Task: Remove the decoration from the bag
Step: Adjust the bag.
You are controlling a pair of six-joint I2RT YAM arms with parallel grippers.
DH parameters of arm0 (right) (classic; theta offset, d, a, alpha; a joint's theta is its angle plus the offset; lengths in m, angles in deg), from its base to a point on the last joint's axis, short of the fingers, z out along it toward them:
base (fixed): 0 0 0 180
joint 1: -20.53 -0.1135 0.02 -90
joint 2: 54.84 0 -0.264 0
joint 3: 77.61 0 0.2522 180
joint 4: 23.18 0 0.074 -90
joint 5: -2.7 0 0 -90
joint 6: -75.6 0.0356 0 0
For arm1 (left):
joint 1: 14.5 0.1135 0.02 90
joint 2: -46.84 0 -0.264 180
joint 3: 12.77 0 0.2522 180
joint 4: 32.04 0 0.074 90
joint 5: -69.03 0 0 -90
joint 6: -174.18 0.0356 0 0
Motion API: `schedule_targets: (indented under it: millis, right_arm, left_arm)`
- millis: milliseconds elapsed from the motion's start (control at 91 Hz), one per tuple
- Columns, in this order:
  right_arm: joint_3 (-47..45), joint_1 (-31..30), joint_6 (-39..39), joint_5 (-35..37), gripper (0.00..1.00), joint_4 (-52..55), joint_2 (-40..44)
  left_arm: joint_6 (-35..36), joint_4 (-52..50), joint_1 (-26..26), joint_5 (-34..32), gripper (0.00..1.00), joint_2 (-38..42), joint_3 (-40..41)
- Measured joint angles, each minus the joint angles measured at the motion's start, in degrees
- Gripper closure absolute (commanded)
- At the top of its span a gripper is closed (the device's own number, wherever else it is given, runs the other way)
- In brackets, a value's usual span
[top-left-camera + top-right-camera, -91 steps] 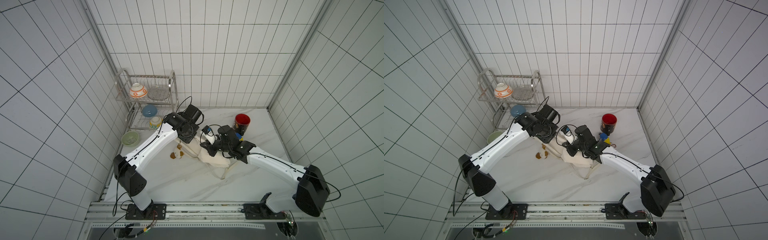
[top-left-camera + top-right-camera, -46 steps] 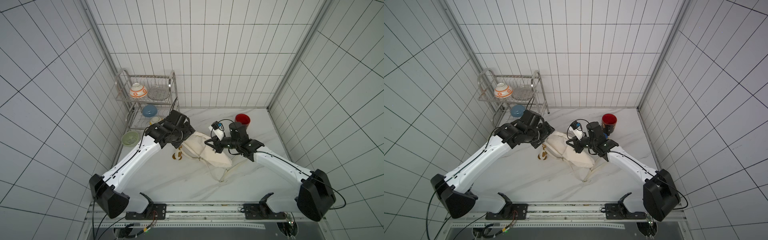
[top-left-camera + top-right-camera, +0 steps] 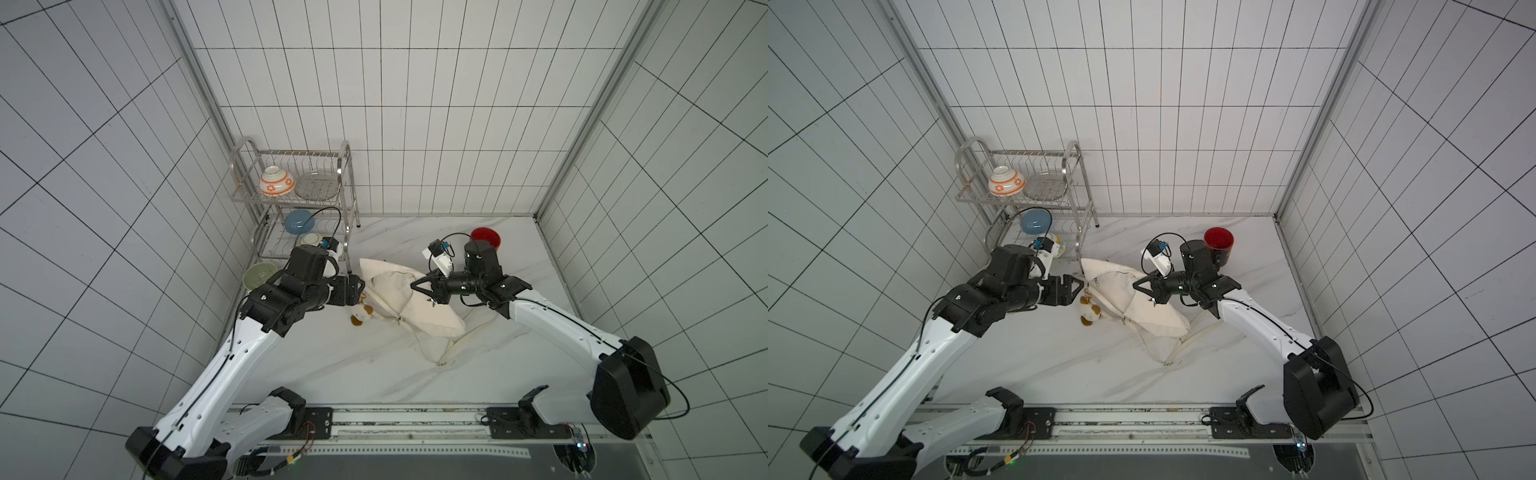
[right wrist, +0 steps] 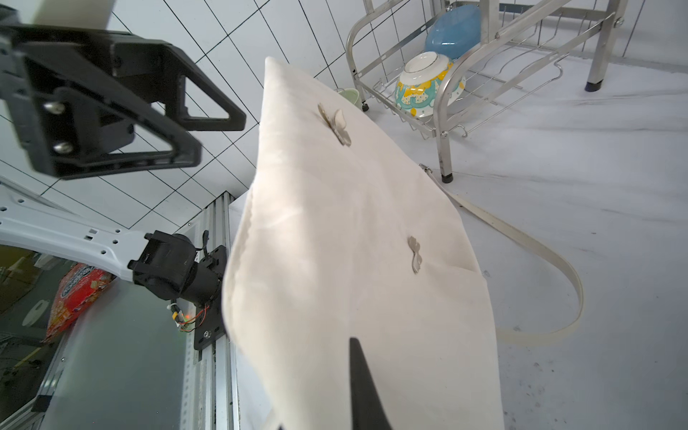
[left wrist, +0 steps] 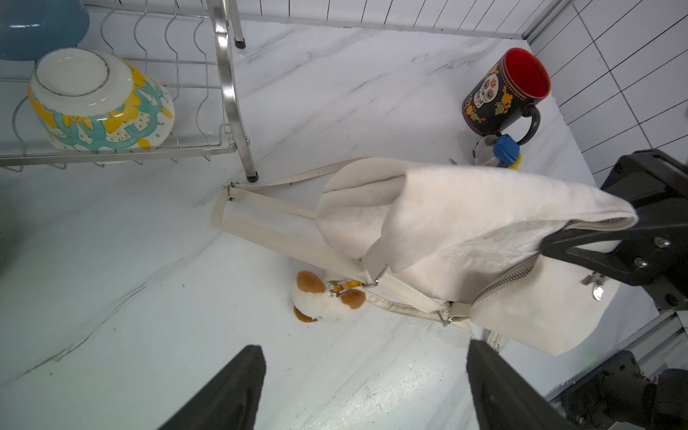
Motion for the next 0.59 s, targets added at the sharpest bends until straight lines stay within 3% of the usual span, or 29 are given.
schedule_targets:
  millis: [66, 319, 407, 506, 594]
  right_arm:
    - [0.1, 0.1, 0.1, -0.7, 1.00, 0.1, -0.2]
    - [1.6, 0.9, 0.2, -2.7, 1.00, 0.1, -0.4]
    - [1.6, 1.2, 0.2, -3.2, 1.00, 0.1, -0.4]
    - [1.6, 1.2, 0.3, -3.9, 1.00, 0.1, -0.4]
    - [1.6, 1.2, 0.4, -4.1, 1.00, 0.1, -0.4]
  left_arm:
    - [4.0, 1.1, 2.6, 3.1, 0.21, -2.2, 0.0]
    - [9.8, 6.2, 2.8, 15.1, 0.34, -9.1, 0.6]
    - [10.6, 7.5, 2.8, 16.0, 0.41, -9.4, 2.0]
    - [10.7, 8.7, 2.8, 15.3, 0.58, -10.8, 2.2]
    - [10.2, 9.2, 2.8, 15.1, 0.62, -13.5, 1.1]
